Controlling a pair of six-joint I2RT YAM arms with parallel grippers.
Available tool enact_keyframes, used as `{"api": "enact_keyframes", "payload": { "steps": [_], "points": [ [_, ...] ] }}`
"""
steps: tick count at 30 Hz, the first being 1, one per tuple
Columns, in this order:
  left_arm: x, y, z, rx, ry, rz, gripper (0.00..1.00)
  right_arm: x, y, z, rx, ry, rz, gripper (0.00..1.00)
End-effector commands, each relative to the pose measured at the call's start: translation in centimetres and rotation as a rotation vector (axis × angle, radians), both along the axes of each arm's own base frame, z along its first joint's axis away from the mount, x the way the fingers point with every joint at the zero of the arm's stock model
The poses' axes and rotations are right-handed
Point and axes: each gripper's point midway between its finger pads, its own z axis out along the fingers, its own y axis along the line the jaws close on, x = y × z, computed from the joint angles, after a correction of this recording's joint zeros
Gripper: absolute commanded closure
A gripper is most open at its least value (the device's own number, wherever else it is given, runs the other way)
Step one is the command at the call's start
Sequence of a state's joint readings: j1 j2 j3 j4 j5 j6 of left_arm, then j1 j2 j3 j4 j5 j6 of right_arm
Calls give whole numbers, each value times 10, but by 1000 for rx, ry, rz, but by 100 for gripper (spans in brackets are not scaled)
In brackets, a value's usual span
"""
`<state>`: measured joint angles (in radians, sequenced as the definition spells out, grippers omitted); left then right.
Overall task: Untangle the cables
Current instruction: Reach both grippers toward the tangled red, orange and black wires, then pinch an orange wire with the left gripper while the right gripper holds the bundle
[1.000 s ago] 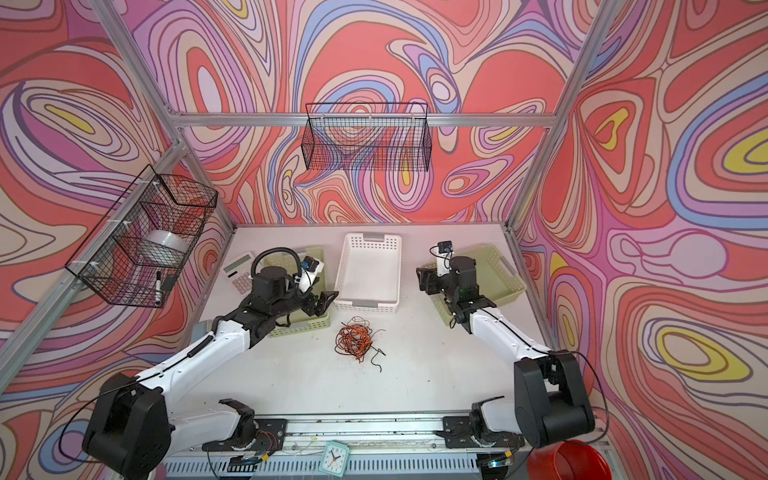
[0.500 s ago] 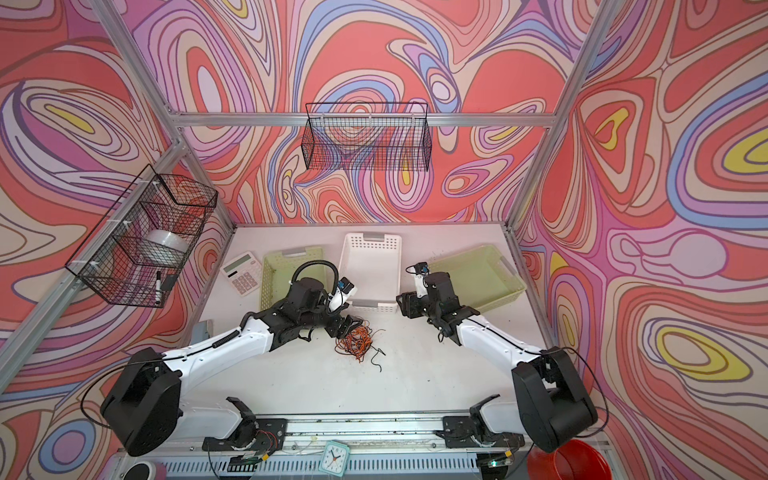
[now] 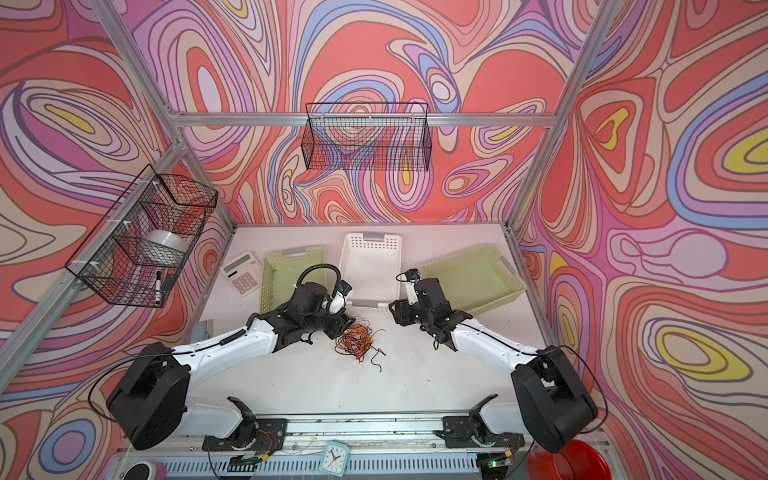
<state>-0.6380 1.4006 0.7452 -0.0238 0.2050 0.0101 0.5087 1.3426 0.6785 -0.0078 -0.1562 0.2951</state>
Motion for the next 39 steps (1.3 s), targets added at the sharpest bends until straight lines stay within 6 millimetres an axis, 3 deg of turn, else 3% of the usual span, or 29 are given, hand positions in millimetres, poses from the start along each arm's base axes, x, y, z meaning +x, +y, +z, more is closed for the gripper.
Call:
{"api": "enact_keyframes", "payload": {
  "steps": [1,6,10,13,22,32,39],
  "points": [
    [-9,6,-15,38,49,-4,56,-2,4,0,-2,-6,-5,39],
    [-9,3,-18,37,56,-19,64,-4,12,-1,4,-1,7,39],
    [-13,-7,-12,8,85,-57,88,-11,22,-1,20,9,37,39],
    [-21,-13,-6,-8,88,-86,100,-20,31,-2,38,22,64,34],
    [-29,-23,36,-72,28,-97,100,-42,49,9,182,50,115,25],
    [-40,-44,79,-159,0,-179,100,-58,89,20,248,75,109,21],
    [-54,-49,109,-241,-10,-238,100,-67,91,46,293,37,9,23]
  ]
}}
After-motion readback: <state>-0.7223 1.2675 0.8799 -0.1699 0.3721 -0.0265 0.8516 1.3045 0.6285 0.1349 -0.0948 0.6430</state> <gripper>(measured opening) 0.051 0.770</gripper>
